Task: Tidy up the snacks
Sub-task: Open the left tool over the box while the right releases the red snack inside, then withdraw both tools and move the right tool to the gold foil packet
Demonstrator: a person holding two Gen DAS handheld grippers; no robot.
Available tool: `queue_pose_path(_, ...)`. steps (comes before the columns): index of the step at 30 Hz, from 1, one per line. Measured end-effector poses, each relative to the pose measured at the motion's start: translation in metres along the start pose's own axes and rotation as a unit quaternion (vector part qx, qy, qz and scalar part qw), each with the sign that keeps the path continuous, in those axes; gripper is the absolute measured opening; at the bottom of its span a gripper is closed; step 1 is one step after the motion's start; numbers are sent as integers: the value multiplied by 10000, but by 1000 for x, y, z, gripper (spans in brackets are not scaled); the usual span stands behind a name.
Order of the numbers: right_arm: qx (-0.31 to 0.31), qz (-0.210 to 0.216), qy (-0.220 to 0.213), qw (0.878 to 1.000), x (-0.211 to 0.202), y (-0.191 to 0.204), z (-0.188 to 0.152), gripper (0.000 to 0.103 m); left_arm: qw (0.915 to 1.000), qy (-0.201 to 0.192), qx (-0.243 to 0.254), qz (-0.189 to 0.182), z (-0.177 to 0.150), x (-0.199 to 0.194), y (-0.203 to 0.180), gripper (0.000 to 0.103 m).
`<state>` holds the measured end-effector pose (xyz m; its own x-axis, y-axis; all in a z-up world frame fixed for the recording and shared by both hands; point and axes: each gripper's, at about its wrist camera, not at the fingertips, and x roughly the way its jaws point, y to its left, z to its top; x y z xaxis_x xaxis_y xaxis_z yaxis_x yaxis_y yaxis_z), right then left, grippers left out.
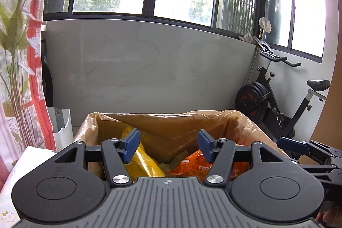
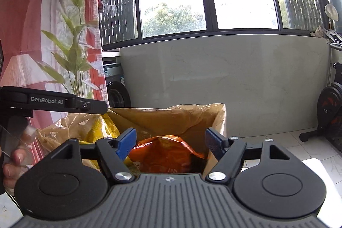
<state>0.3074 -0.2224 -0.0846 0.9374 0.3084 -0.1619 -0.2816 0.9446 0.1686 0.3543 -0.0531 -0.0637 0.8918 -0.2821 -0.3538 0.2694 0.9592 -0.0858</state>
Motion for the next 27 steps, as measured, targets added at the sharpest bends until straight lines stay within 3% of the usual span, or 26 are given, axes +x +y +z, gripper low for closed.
queue_pose_path(9,-104,-157,-75,9998,-51,-19,-24,74,9994,-50,-77,327,-27,-62,38,62)
queue_pose_path(16,377,-626,535,9959,-78,-48,-73,74,9967,135,-541,585,-58,-93,68,62)
queue_pose_path(22,1027,-972,1473,9789,-86,-51,-130,74,9928,436,-812,766,-85,-94,85,62)
queue_pose_path(27,1772,-1222,2104,9536,-92,-51,-161,74,9916,632,-847,751,-105,-95,87,62)
